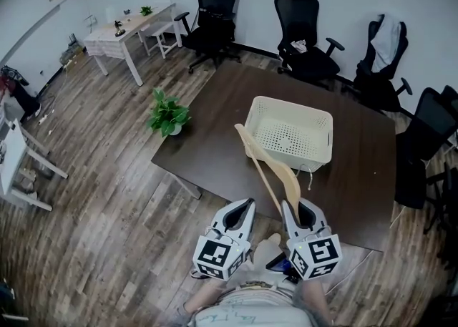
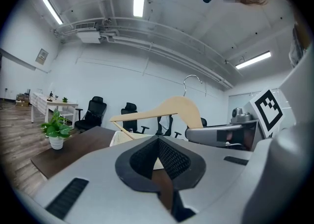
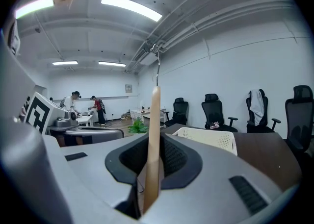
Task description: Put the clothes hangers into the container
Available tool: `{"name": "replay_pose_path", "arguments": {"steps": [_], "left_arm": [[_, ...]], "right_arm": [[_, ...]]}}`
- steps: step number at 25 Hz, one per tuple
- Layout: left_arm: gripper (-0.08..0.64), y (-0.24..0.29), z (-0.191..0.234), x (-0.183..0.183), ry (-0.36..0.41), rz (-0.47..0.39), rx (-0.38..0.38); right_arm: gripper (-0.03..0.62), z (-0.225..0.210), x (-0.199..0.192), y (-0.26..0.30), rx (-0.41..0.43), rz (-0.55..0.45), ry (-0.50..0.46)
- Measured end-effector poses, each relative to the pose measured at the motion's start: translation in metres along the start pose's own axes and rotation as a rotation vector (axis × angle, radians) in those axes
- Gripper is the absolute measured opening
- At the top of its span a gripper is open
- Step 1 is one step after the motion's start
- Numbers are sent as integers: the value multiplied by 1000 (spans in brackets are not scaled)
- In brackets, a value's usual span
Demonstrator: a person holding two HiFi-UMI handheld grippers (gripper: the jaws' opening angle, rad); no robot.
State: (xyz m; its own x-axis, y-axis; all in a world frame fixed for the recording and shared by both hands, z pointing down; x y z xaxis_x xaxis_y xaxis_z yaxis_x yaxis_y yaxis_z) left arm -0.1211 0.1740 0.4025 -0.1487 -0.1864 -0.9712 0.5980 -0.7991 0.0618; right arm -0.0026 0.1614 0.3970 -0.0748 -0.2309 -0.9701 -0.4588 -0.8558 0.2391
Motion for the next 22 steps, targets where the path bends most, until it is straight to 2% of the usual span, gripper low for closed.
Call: {"name": "replay_pose_path", "arguments": {"steps": [11, 22], "left_arm": [[11, 27, 15, 7, 17, 10, -2], [11, 89, 37, 22, 30, 30, -24]], "right_arm": [[60, -16, 9, 35, 20, 0, 8], [60, -51, 27, 79, 28, 0, 14]]}}
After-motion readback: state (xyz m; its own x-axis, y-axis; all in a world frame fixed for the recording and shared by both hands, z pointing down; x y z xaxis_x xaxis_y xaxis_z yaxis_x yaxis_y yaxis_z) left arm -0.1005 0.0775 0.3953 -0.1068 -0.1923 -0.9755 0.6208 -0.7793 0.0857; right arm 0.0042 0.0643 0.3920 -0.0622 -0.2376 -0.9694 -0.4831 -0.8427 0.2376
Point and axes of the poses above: the fingertips, and each gripper's own axes: y forward along the fingers, z to its left, x out of its top, the point moved 3 cm from there along -y, backward along the fingers, and after that the axes turned 7 degrees about -x, right-handed, at the moved point
